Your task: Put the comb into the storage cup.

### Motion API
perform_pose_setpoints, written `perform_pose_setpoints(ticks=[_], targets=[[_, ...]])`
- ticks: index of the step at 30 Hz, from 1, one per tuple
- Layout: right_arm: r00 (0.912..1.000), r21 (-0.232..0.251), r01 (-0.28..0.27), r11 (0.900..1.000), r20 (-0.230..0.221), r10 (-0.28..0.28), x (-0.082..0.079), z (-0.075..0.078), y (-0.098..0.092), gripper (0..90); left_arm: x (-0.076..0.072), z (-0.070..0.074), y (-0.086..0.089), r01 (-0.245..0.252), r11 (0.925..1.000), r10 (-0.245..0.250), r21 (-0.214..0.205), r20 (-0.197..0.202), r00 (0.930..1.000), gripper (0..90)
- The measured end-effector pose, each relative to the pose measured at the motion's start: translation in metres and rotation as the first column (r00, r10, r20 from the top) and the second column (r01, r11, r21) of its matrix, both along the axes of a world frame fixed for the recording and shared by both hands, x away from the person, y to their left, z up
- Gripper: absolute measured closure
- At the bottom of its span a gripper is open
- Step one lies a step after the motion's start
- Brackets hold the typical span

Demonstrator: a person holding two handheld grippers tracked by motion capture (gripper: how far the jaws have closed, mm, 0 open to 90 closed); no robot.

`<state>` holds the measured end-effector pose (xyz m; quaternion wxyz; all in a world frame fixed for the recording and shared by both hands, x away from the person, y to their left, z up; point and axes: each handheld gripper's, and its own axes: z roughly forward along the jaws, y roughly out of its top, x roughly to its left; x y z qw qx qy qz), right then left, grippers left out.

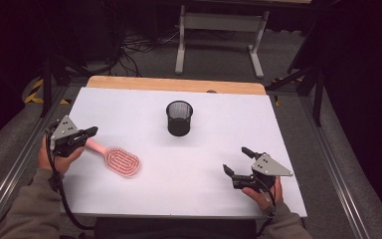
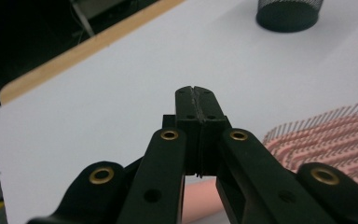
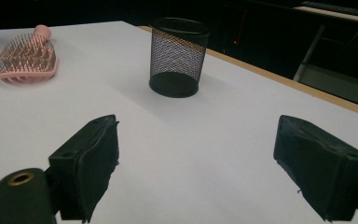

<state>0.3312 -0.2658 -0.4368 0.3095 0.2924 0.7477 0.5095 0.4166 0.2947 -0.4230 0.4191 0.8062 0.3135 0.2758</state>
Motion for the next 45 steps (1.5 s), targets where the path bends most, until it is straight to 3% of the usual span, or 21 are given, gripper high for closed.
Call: perform_pose_setpoints(ticks=[6,10,14,19,21,23,36,39,45], targets=[[0.9999,-0.012,-0.002,0.9999,-0.017,0.002,0.002,-0.003,0.003,14.5,0.019,-0.010,0.001,-0.045,0.9978,0.050,0.048,-0.093,0.9944,89.9],[0.9996,-0.005,-0.006,1.0000,-0.029,0.006,0.002,-0.005,0.003,14.7,0.029,-0.019,0.004,-0.069,0.9954,0.078,0.067,-0.133,0.9881,89.9],[0.9995,-0.010,-0.005,0.9999,-0.033,0.005,0.003,-0.005,0.002,15.1,0.034,-0.028,0.008,-0.098,0.9923,0.111,0.076,-0.197,0.9741,89.9],[0.9994,-0.005,-0.008,1.0000,-0.032,0.008,0.003,-0.005,0.002,15.5,0.037,-0.035,0.009,-0.114,0.9900,0.131,0.084,-0.238,0.9625,89.9],[0.9996,-0.002,-0.012,0.9999,-0.025,0.011,0.003,-0.004,0.002,15.5,0.038,-0.037,0.008,-0.117,0.9875,0.140,0.105,-0.243,0.9598,89.9],[0.9996,-0.001,-0.011,0.9999,-0.025,0.011,0.002,-0.004,0.002,15.6,0.039,-0.038,0.009,-0.120,0.9877,0.142,0.100,-0.247,0.9585,89.9],[0.9996,-0.014,-0.005,0.9999,-0.027,0.004,0.003,-0.005,0.001,15.6,0.033,-0.038,0.010,-0.125,0.9854,0.150,0.116,-0.242,0.9587,89.8],[0.9996,-0.022,-0.004,0.9997,-0.030,0.003,0.003,-0.005,0.001,15.6,0.031,-0.037,0.009,-0.129,0.9807,0.162,0.147,-0.238,0.9576,89.7],[0.9997,-0.023,-0.004,0.9997,-0.025,0.004,0.004,-0.005,-0.001,15.5,0.028,-0.036,0.010,-0.132,0.9792,0.168,0.154,-0.247,0.9543,89.8]])
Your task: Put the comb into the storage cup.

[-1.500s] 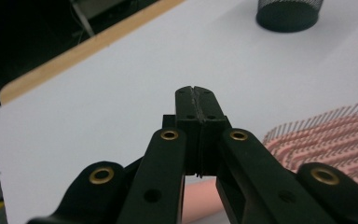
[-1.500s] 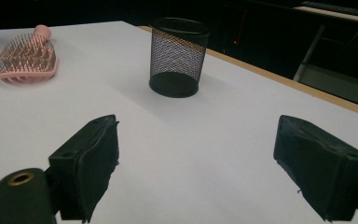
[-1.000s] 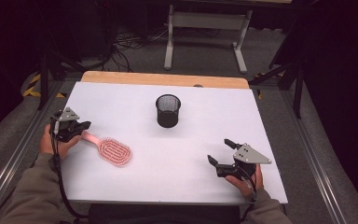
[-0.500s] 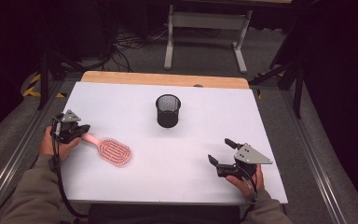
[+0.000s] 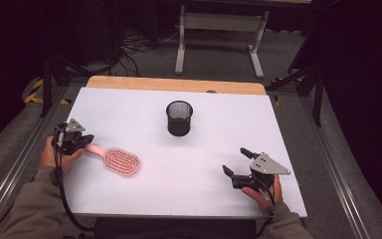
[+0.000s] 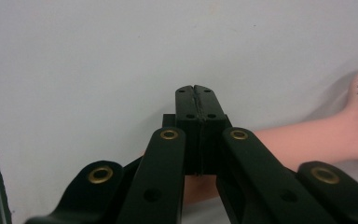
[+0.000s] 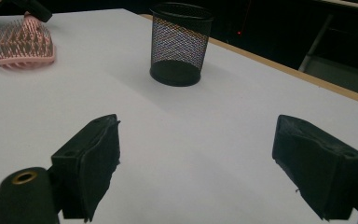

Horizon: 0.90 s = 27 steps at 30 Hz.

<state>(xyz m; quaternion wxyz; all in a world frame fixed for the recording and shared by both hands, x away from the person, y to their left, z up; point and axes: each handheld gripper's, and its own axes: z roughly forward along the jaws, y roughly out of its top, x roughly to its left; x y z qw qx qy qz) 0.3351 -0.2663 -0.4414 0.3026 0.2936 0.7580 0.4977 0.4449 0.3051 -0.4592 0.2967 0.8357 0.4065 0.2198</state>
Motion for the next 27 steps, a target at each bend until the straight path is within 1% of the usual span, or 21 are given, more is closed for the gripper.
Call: perform_pose_setpoints(ticks=[1,3,4,6,8,9,12,14,15,16,17,18,19,20,21,22,23,24,25,26,27], targets=[[1.0000,0.000,0.000,1.0000,0.001,0.000,0.000,0.000,0.000,15.5,-0.001,0.000,0.000,-0.005,1.0000,0.005,0.006,0.006,1.0000,89.7],[1.0000,0.003,0.003,1.0000,0.000,-0.003,0.000,0.000,-0.001,15.5,-0.002,0.001,0.001,-0.001,0.9997,0.001,0.024,0.002,1.0000,89.7],[1.0000,0.002,0.005,1.0000,0.000,-0.005,0.000,0.000,-0.001,15.5,-0.003,0.000,0.000,-0.006,0.9996,0.006,0.026,0.009,0.9999,89.7],[1.0000,0.003,0.004,1.0000,-0.002,-0.004,0.000,0.000,-0.001,15.4,-0.005,0.001,0.002,-0.006,0.9997,0.006,0.024,-0.007,1.0000,89.7],[1.0000,0.002,0.004,1.0000,-0.001,-0.004,0.000,0.000,-0.001,15.5,-0.006,0.001,0.004,-0.008,0.9994,0.008,0.034,-0.005,1.0000,89.6],[1.0000,0.001,0.003,1.0000,-0.001,-0.003,0.000,0.000,-0.001,15.5,-0.007,0.001,0.005,-0.012,0.9995,0.012,0.028,-0.004,0.9999,89.6],[1.0000,-0.001,0.000,1.0000,-0.003,0.000,0.000,0.000,-0.001,15.5,-0.011,0.001,0.009,-0.011,0.9994,0.012,0.034,-0.014,0.9998,89.6],[1.0000,0.000,0.001,1.0000,-0.004,-0.001,0.001,0.000,-0.001,15.4,-0.016,0.001,0.012,-0.009,0.9996,0.010,0.026,-0.027,0.9996,89.6],[1.0000,0.002,-0.002,1.0000,-0.008,0.002,0.001,0.000,-0.001,15.4,-0.018,0.001,0.014,-0.010,0.9995,0.010,0.030,-0.022,0.9997,89.6],[0.9998,0.001,-0.013,0.9999,-0.017,0.013,0.001,0.000,-0.001,15.5,-0.021,0.001,0.016,-0.008,0.9993,0.009,0.036,-0.033,0.9994,89.6],[0.9998,0.001,-0.013,0.9999,-0.017,0.013,0.001,0.000,-0.001,15.5,-0.021,0.001,0.016,-0.008,0.9993,0.009,0.036,-0.033,0.9994,89.7],[0.9997,-0.002,-0.017,0.9999,-0.019,0.017,0.001,0.000,0.000,15.4,-0.024,-0.001,0.019,-0.013,0.9993,0.014,0.036,-0.036,0.9992,89.6],[0.9997,-0.002,-0.017,0.9999,-0.019,0.017,0.001,0.000,0.000,15.4,-0.024,-0.001,0.019,-0.013,0.9993,0.014,0.036,-0.036,0.9992,89.6],[0.9996,-0.001,-0.018,0.9998,-0.020,0.018,0.001,0.000,0.000,15.4,-0.026,-0.001,0.021,-0.008,0.9990,0.010,0.044,-0.045,0.9989,89.6],[0.9996,-0.001,-0.019,0.9998,-0.020,0.019,0.001,0.000,0.000,15.4,-0.027,-0.002,0.022,-0.012,0.9993,0.014,0.036,-0.052,0.9985,89.6],[0.9996,-0.001,-0.019,0.9998,-0.020,0.019,0.001,0.000,0.000,15.4,-0.029,-0.004,0.023,-0.009,0.9991,0.011,0.041,-0.050,0.9987,89.7],[0.9996,-0.002,-0.019,0.9998,-0.022,0.018,0.002,0.000,0.000,15.5,-0.030,-0.004,0.024,-0.008,0.9992,0.011,0.040,-0.061,0.9981,89.7],[0.9996,-0.002,-0.018,0.9998,-0.021,0.018,0.002,0.000,0.001,15.4,-0.032,-0.006,0.024,-0.015,0.9993,0.017,0.035,-0.058,0.9982,89.6],[0.9996,-0.001,-0.018,0.9998,-0.019,0.018,0.002,0.000,0.001,15.2,-0.033,-0.006,0.025,-0.012,0.9991,0.014,0.042,-0.060,0.9981,89.7],[0.9996,0.003,-0.020,0.9998,-0.019,0.020,0.002,0.000,0.001,15.1,-0.034,-0.008,0.025,-0.003,0.9987,0.006,0.051,-0.073,0.9973,89.6],[0.9997,0.004,-0.018,0.9998,-0.018,0.019,0.002,0.000,0.001,15.1,-0.036,-0.009,0.026,-0.006,0.9990,0.009,0.044,-0.066,0.9978,89.6]])
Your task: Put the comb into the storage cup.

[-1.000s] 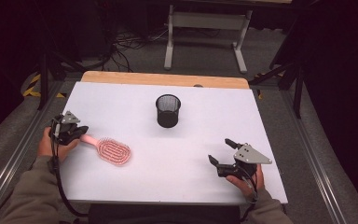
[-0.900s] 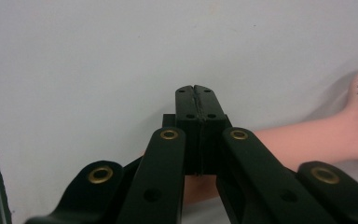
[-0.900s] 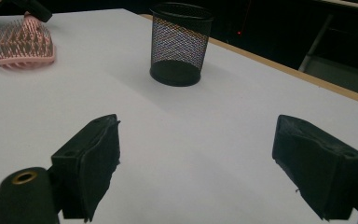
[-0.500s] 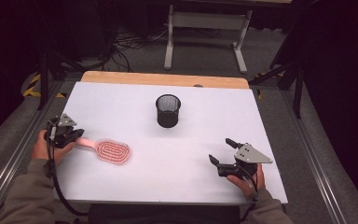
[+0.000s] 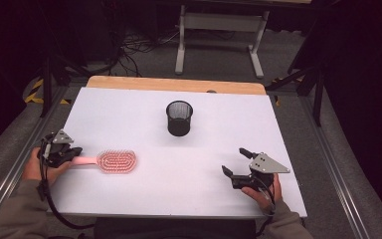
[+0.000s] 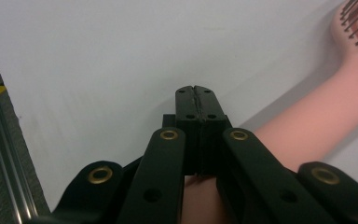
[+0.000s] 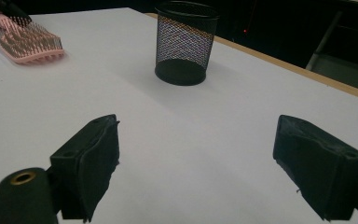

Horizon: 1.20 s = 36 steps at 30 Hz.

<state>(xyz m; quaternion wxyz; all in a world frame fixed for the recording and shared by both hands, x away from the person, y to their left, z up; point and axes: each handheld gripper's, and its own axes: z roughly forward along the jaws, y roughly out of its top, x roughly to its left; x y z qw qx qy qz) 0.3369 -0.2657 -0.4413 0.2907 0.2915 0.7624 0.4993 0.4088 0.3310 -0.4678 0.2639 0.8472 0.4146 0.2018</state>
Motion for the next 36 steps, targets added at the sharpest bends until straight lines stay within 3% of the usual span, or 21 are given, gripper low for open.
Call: perform_pose_setpoints(ticks=[7,18,36], targets=[[1.0000,0.008,0.002,1.0000,-0.003,-0.002,0.001,0.000,0.000,14.4,-0.010,0.000,0.001,0.011,0.9999,-0.011,0.008,0.005,0.9999,89.7],[0.9999,-0.001,0.006,1.0000,-0.008,-0.006,0.001,-0.001,0.000,14.3,-0.026,-0.002,-0.002,0.036,0.9993,-0.035,-0.015,0.004,0.9994,89.7],[0.9999,-0.006,-0.008,0.9999,-0.006,0.008,0.003,0.001,0.003,14.3,-0.052,0.000,-0.028,0.123,0.9924,-0.123,0.003,-0.023,0.9921,89.7]])
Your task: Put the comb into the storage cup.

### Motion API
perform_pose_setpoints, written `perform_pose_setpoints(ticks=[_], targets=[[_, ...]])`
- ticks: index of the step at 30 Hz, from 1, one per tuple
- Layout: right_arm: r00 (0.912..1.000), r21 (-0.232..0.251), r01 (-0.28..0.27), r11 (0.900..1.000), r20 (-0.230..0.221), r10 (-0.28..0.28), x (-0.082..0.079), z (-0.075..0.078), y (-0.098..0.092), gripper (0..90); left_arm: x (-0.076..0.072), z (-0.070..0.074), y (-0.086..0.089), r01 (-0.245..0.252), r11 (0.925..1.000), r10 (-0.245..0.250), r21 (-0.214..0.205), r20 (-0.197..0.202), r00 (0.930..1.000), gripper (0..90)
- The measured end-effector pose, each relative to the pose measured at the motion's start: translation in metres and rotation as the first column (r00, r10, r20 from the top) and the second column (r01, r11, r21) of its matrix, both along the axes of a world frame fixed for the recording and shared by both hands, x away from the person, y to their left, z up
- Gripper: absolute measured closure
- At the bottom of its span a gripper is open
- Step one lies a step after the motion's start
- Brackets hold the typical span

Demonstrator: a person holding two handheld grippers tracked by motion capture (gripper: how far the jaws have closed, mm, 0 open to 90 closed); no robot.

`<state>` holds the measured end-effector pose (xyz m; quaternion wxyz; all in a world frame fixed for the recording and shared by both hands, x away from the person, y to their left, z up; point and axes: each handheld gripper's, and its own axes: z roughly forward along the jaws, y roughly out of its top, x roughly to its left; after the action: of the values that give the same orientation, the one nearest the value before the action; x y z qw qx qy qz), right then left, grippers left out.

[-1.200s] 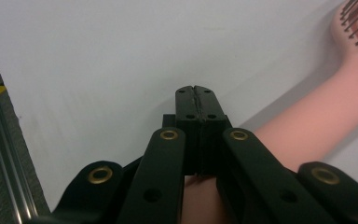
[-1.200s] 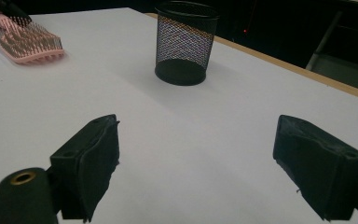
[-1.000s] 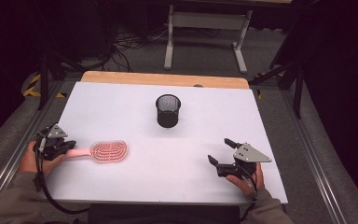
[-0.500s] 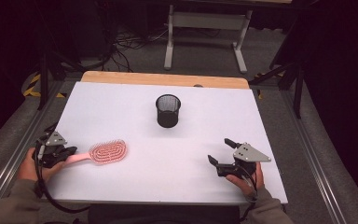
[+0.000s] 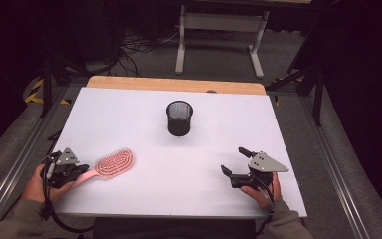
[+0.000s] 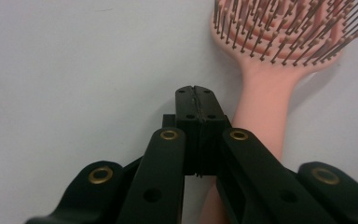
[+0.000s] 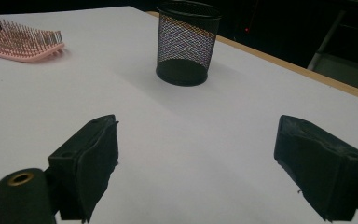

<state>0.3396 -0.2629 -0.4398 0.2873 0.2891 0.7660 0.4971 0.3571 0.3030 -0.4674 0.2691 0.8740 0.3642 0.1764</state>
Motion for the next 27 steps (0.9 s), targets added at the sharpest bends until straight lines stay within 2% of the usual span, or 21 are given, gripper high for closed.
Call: perform_pose_setpoints(ticks=[5,14,27], targets=[[1.0000,-0.004,-0.006,1.0000,-0.003,0.006,0.001,0.000,0.003,14.3,-0.006,0.000,-0.007,0.016,0.9998,-0.016,0.006,0.003,0.9999,89.7],[1.0000,-0.008,-0.005,1.0000,-0.003,0.005,0.002,0.000,0.003,14.3,-0.007,0.000,-0.011,0.033,0.9994,-0.033,0.012,0.002,0.9995,89.7],[1.0000,-0.012,0.001,0.9999,0.001,-0.001,0.003,-0.001,0.003,14.1,-0.004,0.001,-0.015,0.065,0.9978,-0.066,-0.015,-0.024,0.9976,89.5]])
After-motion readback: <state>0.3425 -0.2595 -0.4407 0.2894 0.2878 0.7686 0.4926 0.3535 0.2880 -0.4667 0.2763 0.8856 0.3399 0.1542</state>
